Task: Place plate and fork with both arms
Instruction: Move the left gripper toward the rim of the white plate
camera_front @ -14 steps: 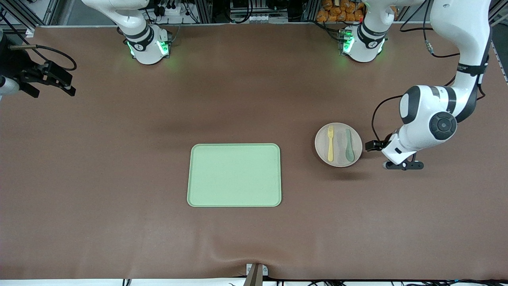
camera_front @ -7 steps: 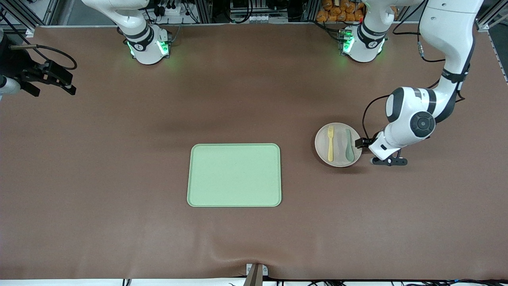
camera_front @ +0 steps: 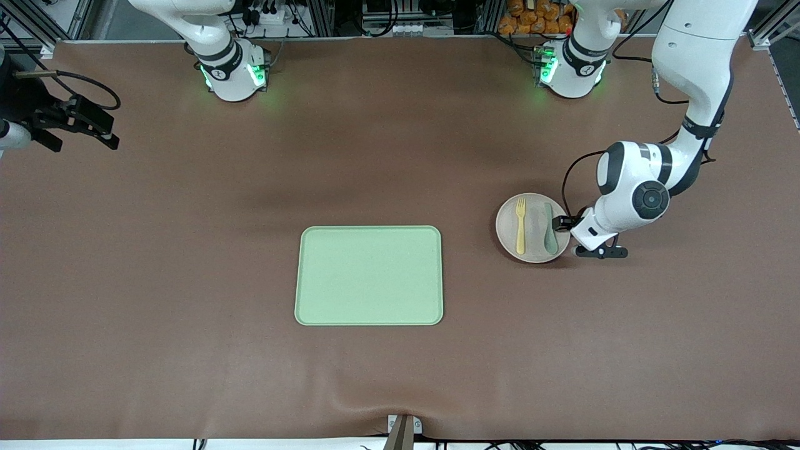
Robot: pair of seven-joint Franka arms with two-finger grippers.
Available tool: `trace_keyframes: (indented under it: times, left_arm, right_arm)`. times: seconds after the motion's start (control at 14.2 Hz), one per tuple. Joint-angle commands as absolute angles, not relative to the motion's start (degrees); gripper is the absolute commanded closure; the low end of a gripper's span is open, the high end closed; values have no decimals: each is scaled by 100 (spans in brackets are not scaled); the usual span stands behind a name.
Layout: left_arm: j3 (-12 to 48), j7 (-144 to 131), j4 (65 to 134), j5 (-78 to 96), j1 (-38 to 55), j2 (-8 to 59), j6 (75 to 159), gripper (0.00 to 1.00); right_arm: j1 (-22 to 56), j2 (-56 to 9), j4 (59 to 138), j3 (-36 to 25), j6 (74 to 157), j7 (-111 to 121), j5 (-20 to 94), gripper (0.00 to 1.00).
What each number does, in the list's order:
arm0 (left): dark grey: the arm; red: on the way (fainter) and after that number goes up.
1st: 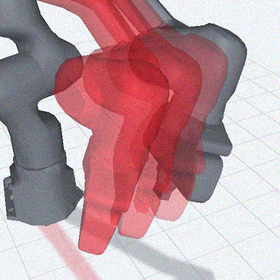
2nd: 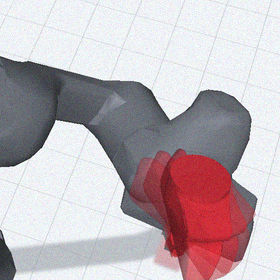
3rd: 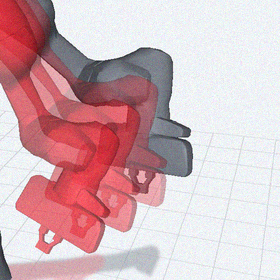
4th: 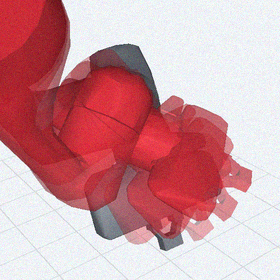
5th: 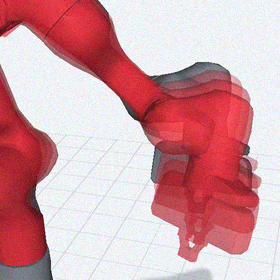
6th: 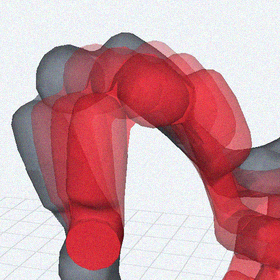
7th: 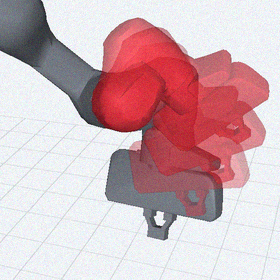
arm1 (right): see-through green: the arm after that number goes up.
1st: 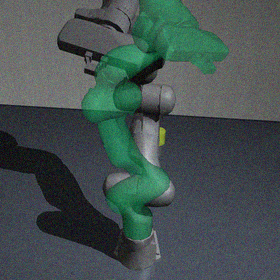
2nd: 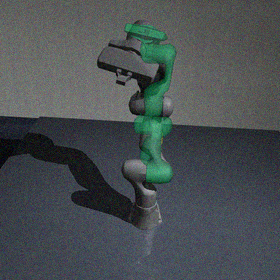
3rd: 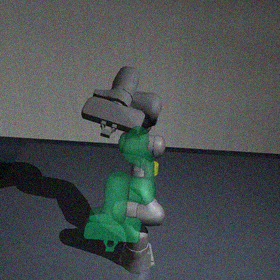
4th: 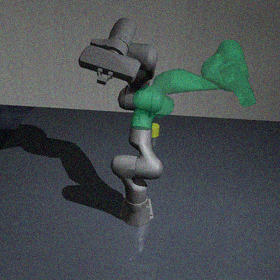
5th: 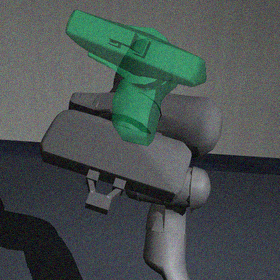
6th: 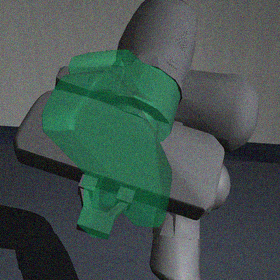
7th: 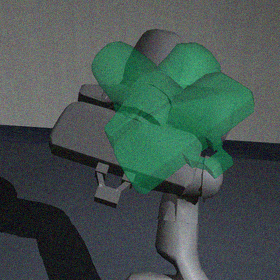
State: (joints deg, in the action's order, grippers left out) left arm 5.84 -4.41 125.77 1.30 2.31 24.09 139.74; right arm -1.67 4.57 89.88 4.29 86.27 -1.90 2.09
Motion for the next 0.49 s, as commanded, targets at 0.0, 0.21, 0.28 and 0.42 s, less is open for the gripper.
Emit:
trace_keyframes:
  times: [0.0, 0.21, 0.28, 0.42]
  left_arm:
    - [624, -466, 12568, 220, 220, 2435, 14054, 41]
    - [694, -466, 12533, 220, 220, 2426, 14027, 70]
    - [703, -466, 12507, 220, 220, 2426, 14010, 80]
    - [703, -510, 12445, 220, 228, 2426, 13983, 100]
  right_arm:
    - [-237, 404, 8859, 466, 8543, -141, 158, 0]
    - [-237, 396, 8859, 466, 8534, -141, 167, 0]
    - [-237, 396, 8859, 466, 8543, -141, 167, 0]
    - [-237, 404, 8859, 466, 8543, -141, 176, 0]
